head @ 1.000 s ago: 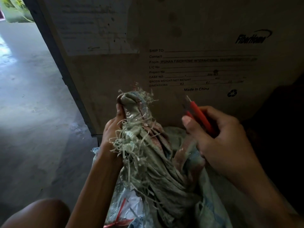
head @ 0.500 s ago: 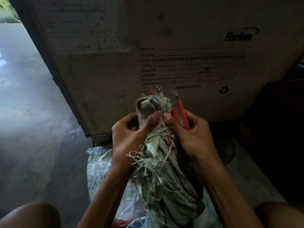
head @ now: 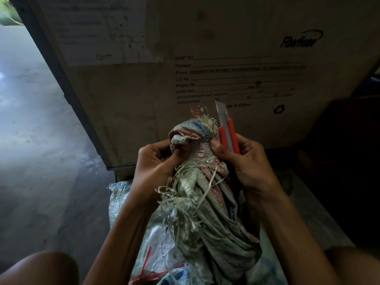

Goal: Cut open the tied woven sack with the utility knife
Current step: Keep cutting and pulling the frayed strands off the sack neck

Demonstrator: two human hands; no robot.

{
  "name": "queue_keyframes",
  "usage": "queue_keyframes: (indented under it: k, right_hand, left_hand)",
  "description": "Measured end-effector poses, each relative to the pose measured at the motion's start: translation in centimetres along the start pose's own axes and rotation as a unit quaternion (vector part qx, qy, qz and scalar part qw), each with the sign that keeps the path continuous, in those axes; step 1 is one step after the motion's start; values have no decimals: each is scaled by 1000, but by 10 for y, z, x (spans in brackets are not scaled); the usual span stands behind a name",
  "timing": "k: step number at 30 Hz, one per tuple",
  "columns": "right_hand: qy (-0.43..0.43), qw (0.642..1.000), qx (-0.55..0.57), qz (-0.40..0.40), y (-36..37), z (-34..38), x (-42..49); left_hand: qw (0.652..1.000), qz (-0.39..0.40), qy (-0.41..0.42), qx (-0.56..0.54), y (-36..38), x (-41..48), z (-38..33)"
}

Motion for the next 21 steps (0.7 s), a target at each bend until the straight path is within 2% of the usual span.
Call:
queue_keyframes:
  k: [5, 9, 11, 15, 21]
  right_hand:
    - [-37, 999, -12, -28, 5, 3, -4]
    - [-53, 990, -121, -58, 2, 6, -5]
    - [-84, 963, -245, -78, 2, 10, -10]
    - [-216, 871, -422, -126, 13, 38, -31]
    - [-251, 858, -444, -68, 35, 49, -48]
  left_hand:
    - [992, 15, -106, -71, 7, 2, 21]
    - [983, 17, -161, -82, 11, 4, 33]
    - [971, 7, -201, -132, 14, 1, 42]
    - [967, -45, -208, -143, 7, 3, 52]
    - [972, -97, -185, -108, -8, 4, 47]
Point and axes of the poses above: each hand's wrist, its own x-axis towards the middle knuckle, its own y-axis out of the palm, z = x × y, the point moved 9 cm from there along x, towards the middle knuckle, and after that the axes turned 2 degrees about x, right-handed, at the moved point
